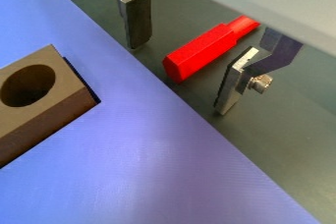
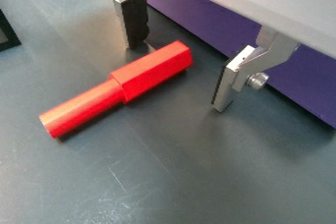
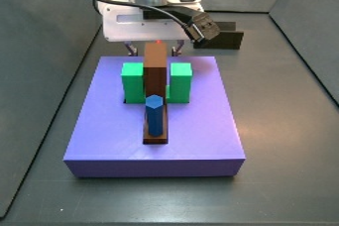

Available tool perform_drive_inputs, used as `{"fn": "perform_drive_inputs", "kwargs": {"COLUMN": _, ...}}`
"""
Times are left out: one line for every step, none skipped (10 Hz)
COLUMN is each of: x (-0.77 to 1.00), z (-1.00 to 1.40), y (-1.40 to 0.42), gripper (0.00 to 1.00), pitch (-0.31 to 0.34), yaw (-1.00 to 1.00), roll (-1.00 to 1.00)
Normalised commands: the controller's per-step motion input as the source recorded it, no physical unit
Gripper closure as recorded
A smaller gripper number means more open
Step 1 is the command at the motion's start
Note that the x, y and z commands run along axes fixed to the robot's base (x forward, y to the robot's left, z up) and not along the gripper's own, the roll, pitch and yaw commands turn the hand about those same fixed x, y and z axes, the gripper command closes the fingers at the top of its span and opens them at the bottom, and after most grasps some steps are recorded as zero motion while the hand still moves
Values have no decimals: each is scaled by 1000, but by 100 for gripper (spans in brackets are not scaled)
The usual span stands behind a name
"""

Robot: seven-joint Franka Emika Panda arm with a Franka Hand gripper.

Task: Pick up the red object. Move up. Place the red object on the fixture. Regrasp the red object. Move to above the board. Insert the red object.
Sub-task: Pick up the red object.

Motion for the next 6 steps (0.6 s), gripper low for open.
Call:
{"fn": "perform_drive_inputs", "kwargs": {"x": 0, "z": 0, "y": 0, "gripper": 0, "pitch": 0, "yaw": 0, "roll": 0}}
{"fn": "perform_drive_inputs", "kwargs": {"x": 0, "z": 0, "y": 0, "gripper": 100, "pitch": 0, "yaw": 0, "roll": 0}}
{"fn": "perform_drive_inputs", "kwargs": {"x": 0, "z": 0, "y": 0, "gripper": 100, "pitch": 0, "yaw": 0, "roll": 0}}
{"fn": "perform_drive_inputs", "kwargs": {"x": 0, "z": 0, "y": 0, "gripper": 100, "pitch": 0, "yaw": 0, "roll": 0}}
{"fn": "perform_drive_inputs", "kwargs": {"x": 0, "z": 0, "y": 0, "gripper": 100, "pitch": 0, "yaw": 0, "roll": 0}}
{"fn": "perform_drive_inputs", "kwargs": {"x": 0, "z": 0, "y": 0, "gripper": 100, "pitch": 0, "yaw": 0, "roll": 0}}
